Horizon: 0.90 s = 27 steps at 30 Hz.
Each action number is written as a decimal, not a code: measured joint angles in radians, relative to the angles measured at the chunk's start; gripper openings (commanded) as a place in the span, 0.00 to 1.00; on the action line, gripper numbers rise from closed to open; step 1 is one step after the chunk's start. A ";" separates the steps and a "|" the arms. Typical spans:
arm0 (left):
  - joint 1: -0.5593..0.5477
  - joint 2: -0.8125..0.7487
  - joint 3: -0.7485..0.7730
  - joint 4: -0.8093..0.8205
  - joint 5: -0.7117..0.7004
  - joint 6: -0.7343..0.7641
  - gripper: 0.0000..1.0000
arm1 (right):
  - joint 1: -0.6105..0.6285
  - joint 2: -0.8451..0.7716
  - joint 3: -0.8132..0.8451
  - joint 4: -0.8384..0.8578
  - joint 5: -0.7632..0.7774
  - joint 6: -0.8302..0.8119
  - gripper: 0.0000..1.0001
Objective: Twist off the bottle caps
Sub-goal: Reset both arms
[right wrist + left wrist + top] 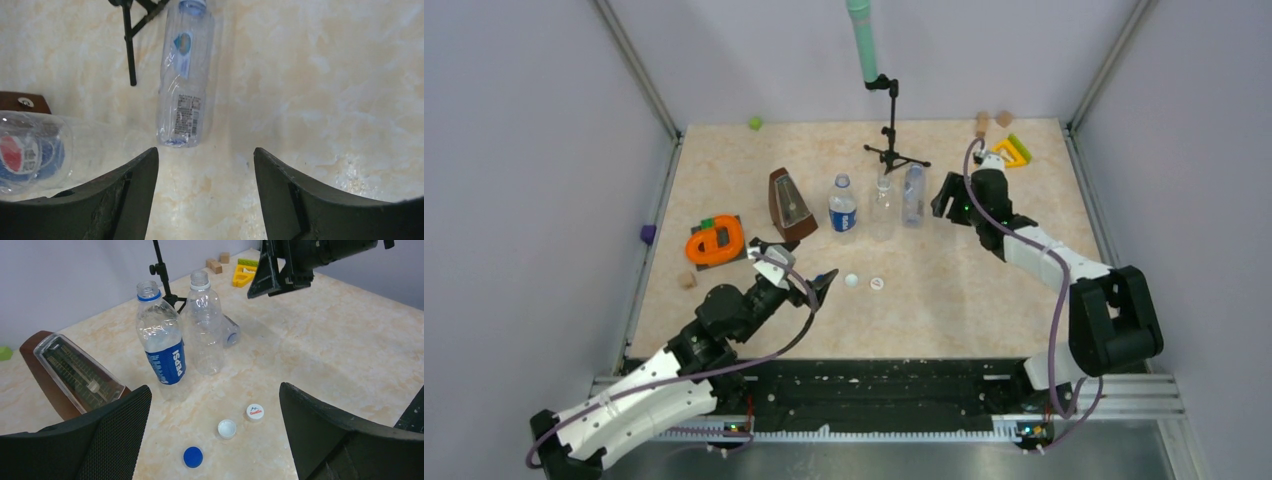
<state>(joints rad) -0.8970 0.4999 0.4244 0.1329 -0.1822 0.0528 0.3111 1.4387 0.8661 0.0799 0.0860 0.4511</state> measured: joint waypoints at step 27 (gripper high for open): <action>0.468 0.166 0.219 -0.229 -0.410 -0.298 0.99 | -0.002 -0.631 -0.272 -0.215 0.114 0.083 0.80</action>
<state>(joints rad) -0.4290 0.6655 0.6434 -0.0963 -0.5922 -0.2447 0.3092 0.8082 0.5941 -0.1352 0.1997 0.5339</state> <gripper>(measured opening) 0.985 0.789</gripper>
